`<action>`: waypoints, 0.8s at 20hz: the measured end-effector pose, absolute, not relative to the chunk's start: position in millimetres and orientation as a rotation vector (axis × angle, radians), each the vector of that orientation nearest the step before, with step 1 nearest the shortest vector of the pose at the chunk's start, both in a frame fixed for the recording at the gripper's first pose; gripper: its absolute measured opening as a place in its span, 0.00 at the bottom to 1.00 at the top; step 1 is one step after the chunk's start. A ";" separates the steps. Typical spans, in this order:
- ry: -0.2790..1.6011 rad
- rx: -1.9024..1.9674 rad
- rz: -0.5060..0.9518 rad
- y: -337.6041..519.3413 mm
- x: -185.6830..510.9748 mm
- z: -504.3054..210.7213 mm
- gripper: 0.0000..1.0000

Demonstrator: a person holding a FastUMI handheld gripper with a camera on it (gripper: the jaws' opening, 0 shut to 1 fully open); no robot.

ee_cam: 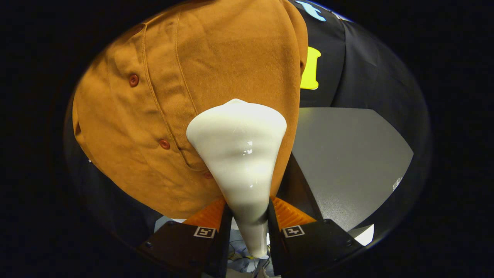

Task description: Iron the clothes twice with a garment steamer, once on the left side and once on the right side.

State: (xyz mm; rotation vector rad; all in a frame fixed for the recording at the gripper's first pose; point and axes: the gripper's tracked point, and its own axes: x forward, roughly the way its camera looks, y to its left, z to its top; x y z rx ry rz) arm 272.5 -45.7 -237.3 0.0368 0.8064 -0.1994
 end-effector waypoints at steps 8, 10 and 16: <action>0.878 0.041 -0.213 -50.6 252.7 -258.3 0.48; 0.867 0.050 -0.224 -52.8 247.6 -251.5 0.48; 0.706 0.044 -0.236 -44.0 242.0 -184.6 0.48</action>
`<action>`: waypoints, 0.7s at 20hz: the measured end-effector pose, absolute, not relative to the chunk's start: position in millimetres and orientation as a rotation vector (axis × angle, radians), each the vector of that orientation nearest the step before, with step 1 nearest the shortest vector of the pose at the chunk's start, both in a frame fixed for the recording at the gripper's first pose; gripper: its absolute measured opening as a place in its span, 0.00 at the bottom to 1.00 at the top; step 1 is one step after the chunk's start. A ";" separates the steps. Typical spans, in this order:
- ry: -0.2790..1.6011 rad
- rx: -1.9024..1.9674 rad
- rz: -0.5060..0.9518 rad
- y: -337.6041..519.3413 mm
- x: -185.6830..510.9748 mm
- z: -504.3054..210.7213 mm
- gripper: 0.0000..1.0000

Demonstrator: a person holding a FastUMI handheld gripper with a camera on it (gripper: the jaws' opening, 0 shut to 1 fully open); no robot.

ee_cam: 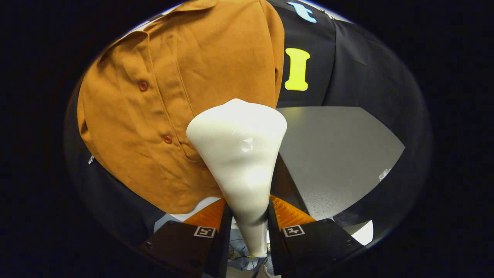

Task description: Iron the clothes twice with a garment steamer, once on the left side and once on the right side.

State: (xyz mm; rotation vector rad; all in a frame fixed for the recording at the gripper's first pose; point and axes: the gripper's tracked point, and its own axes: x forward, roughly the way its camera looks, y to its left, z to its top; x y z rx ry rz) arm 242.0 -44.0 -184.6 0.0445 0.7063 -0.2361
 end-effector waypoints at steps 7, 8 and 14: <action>0.491 0.005 -0.124 30.3 261.6 -95.5 0.48; 0.475 0.003 -0.111 41.4 264.5 -89.7 0.47; 0.432 0.001 -0.039 100.6 281.7 -69.5 0.48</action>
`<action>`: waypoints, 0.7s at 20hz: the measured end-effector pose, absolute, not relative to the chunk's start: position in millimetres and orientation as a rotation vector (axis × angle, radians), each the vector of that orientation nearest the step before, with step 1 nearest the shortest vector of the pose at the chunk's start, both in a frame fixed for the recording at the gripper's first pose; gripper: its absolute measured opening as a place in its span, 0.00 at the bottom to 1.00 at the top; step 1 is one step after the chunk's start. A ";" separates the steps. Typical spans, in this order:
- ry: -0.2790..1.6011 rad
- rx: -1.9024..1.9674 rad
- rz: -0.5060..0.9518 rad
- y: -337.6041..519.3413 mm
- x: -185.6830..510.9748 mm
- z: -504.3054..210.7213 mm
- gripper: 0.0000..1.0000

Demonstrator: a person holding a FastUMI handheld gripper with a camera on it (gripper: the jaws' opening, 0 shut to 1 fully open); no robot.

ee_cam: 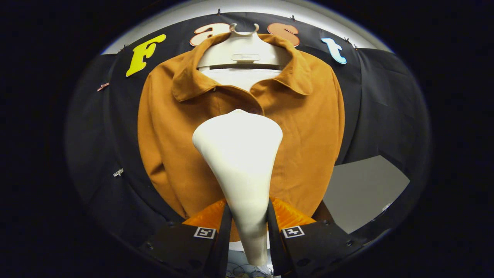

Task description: Iron the clothes twice with a garment steamer, once on the left side and once on the right side.

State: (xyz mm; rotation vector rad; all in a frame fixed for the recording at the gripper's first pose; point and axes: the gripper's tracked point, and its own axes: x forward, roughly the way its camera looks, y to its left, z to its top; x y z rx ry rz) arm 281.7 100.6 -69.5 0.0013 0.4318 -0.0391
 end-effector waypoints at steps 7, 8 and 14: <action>0.410 -0.024 -0.027 132.6 296.8 -60.6 0.47; 0.410 -0.027 -0.029 134.7 299.3 -60.5 0.47; 0.443 -0.047 -0.076 137.3 310.5 -75.8 0.48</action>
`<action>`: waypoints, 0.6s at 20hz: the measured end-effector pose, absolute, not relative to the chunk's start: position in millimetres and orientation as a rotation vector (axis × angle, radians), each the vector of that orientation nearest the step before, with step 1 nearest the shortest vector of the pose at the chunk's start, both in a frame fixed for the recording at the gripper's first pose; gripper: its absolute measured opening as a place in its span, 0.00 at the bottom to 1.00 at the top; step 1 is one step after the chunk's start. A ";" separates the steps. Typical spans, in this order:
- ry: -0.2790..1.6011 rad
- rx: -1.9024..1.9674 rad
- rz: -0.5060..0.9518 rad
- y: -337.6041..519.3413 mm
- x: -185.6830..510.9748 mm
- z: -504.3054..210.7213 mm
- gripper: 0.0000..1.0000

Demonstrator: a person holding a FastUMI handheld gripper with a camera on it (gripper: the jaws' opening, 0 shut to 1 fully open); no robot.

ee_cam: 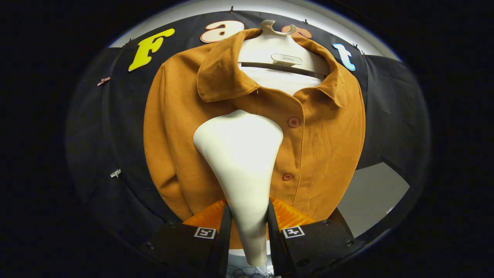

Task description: Iron the clothes twice with a garment steamer, once on the left side and once on the right side.

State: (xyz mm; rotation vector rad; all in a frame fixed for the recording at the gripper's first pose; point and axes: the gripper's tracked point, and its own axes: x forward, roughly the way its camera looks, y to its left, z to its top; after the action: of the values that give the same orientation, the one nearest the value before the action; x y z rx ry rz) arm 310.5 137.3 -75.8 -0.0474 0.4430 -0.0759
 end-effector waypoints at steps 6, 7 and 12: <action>0.501 -0.059 -0.100 134.5 310.9 -100.0 0.48; 0.509 -0.060 -0.104 134.7 310.7 -104.4 0.48; 0.566 -0.070 -0.121 130.1 307.8 -130.5 0.48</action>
State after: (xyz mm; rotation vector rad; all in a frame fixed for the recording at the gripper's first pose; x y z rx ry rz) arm 307.8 130.1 -130.5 -0.0700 0.5663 -0.1209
